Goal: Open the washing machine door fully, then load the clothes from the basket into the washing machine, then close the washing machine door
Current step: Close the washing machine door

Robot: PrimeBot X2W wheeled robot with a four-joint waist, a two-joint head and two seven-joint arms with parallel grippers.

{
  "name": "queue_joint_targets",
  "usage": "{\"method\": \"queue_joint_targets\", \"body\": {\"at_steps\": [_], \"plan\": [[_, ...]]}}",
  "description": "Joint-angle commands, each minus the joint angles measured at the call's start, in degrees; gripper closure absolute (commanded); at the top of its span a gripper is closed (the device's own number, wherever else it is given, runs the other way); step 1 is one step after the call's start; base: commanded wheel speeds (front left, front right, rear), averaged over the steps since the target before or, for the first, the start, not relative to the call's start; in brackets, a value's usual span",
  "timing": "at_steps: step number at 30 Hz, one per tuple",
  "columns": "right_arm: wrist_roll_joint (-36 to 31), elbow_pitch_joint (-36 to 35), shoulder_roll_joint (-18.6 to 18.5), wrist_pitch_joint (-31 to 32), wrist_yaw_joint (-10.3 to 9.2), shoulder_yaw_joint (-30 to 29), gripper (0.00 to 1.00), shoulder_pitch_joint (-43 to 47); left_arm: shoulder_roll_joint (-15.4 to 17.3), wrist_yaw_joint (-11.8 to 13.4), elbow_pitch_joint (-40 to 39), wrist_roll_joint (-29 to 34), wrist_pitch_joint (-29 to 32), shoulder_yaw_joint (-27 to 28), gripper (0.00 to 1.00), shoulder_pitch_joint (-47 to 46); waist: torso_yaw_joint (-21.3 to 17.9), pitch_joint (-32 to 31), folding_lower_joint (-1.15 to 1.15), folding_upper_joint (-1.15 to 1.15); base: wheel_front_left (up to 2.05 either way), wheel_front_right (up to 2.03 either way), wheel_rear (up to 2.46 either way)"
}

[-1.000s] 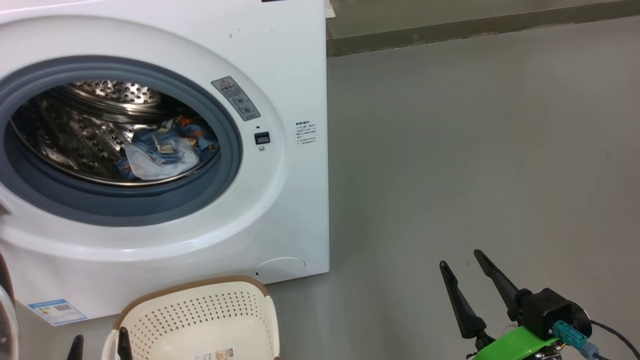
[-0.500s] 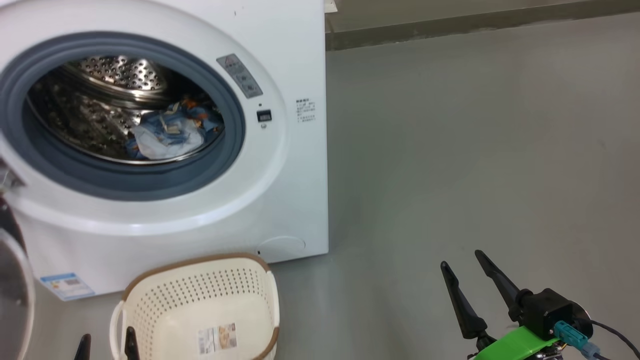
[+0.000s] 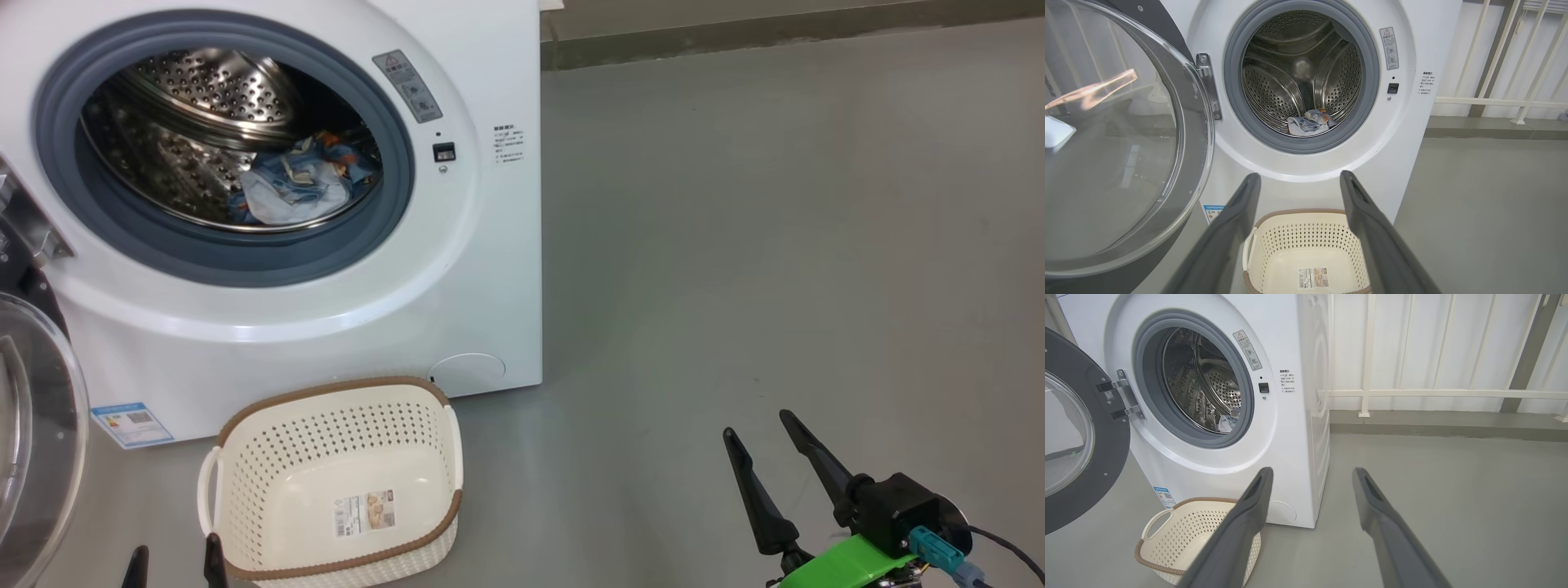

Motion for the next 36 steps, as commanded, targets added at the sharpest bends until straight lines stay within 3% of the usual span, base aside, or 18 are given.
{"method": "queue_joint_targets", "body": {"at_steps": [1,15,36], "plan": [[-0.2,-1.7,-0.1,-0.4,0.09,1.1,0.00,-0.4,0.2,0.3,-1.6,0.0,-0.5,1.6,0.00,-1.4,0.3,0.0,0.00,0.00,0.00,0.00,0.00],[-0.7,-2.0,0.3,-0.4,0.09,1.5,0.00,-0.1,0.2,1.1,-1.3,-1.5,-0.5,2.2,0.00,-1.1,4.7,-0.6,0.00,0.00,0.00,0.00,0.00],[-0.5,-1.7,1.2,-0.4,0.09,2.4,0.00,-0.1,0.2,3.5,-0.8,-3.1,-0.5,4.2,0.00,-1.0,18.5,-1.3,0.00,0.00,0.00,0.00,0.00]]}}
